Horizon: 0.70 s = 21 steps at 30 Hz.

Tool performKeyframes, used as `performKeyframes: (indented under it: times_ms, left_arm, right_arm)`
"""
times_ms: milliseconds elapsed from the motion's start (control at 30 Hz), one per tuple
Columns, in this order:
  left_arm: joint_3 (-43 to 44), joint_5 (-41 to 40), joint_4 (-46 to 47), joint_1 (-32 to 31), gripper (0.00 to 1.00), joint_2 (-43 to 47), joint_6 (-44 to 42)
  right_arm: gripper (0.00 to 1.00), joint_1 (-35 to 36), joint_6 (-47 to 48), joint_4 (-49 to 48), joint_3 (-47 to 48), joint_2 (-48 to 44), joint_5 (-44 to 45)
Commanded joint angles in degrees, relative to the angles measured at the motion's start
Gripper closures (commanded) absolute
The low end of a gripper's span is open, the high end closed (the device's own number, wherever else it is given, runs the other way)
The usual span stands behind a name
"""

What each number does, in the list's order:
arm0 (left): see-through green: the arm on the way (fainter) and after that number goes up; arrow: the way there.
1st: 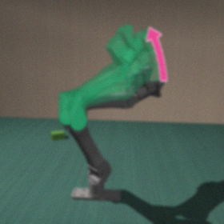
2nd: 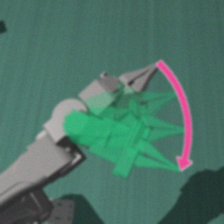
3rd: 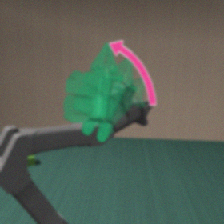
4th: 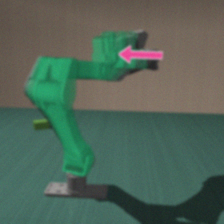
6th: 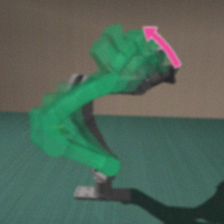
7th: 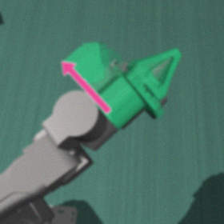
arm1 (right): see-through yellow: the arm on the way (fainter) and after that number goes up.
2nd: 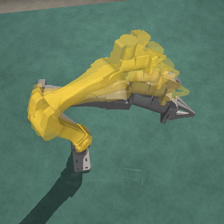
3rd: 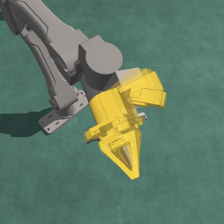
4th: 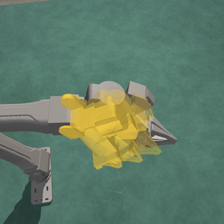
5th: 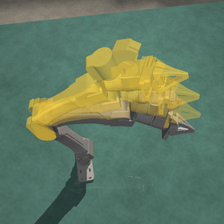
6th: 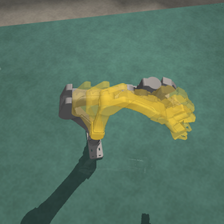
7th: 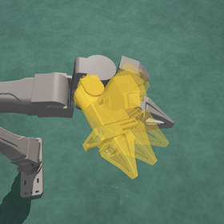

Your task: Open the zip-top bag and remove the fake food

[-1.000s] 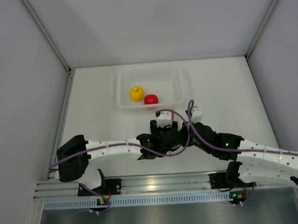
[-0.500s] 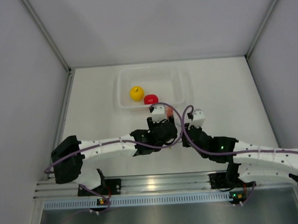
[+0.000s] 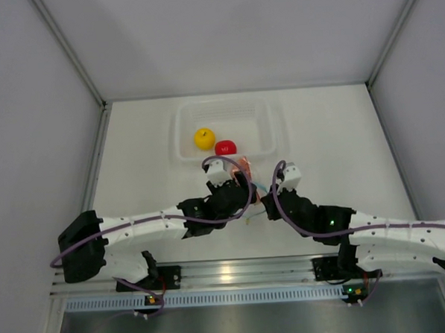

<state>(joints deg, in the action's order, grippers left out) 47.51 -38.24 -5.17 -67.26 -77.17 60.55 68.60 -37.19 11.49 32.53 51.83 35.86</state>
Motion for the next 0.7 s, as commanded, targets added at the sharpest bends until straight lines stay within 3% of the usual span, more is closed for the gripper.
performKeyframes:
  times_ms: [0,133,300,667]
  left_arm:
    - [-1.01,-9.03,3.41,0.91,1.00,3.25,5.09]
    - [-0.93,-7.30,4.55,2.22,1.00,3.52,5.80]
    - [-2.85,3.40,10.94,4.60,1.00,4.57,7.56]
    - [-5.93,19.07,14.22,6.53,1.00,7.82,6.15]
  right_arm:
    - [1.00,2.15,2.12,-3.84,-0.01,0.46,-0.44]
    - [1.00,2.42,2.03,-2.62,-0.72,2.13,1.14]
    - [1.00,2.33,-0.42,-0.94,-2.30,1.52,8.44]
    - [1.00,-1.89,4.92,-7.87,-2.48,-0.07,5.37]
